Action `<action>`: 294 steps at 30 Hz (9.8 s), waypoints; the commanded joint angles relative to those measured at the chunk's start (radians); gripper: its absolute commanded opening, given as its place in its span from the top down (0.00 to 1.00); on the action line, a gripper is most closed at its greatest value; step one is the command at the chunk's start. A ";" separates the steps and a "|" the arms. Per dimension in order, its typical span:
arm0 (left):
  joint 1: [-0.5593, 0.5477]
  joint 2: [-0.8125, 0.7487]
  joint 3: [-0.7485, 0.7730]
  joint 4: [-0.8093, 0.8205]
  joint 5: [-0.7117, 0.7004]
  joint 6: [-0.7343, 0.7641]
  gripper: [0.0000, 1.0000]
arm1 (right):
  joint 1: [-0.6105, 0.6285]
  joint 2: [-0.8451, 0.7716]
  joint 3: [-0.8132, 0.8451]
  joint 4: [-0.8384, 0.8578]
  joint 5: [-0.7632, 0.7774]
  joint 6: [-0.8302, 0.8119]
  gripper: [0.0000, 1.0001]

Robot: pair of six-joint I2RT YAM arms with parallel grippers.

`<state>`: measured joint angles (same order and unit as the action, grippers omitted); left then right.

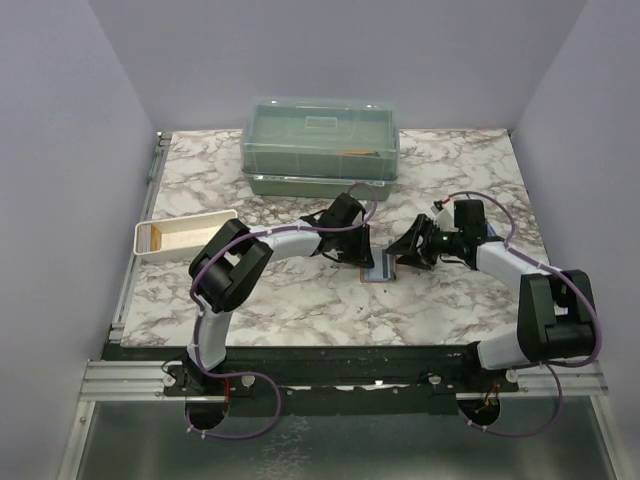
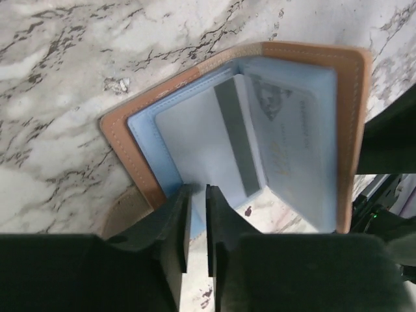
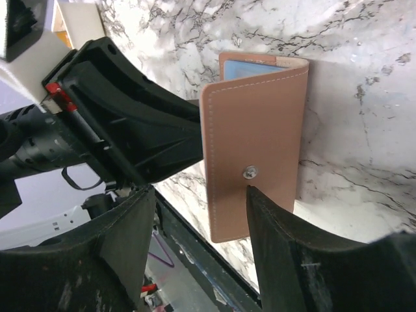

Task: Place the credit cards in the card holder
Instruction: Close the card holder at the center of the board, then move the card holder to the center of the board.

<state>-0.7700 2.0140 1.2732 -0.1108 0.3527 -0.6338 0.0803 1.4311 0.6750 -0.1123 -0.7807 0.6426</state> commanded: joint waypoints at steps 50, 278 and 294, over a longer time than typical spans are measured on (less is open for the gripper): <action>0.144 -0.132 -0.041 -0.152 0.031 0.060 0.91 | 0.163 0.328 0.127 0.047 0.075 -0.078 0.65; 0.262 -0.549 -0.098 -0.461 -0.236 0.366 0.37 | 0.124 0.081 0.209 -0.457 1.112 0.088 0.23; 0.263 -0.543 -0.106 -0.450 -0.191 0.358 0.38 | -0.361 0.034 0.191 -0.471 1.092 0.074 0.01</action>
<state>-0.5121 1.4803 1.1774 -0.5774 0.1253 -0.2794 -0.2726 1.4185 0.7872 -0.5507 0.3153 0.7269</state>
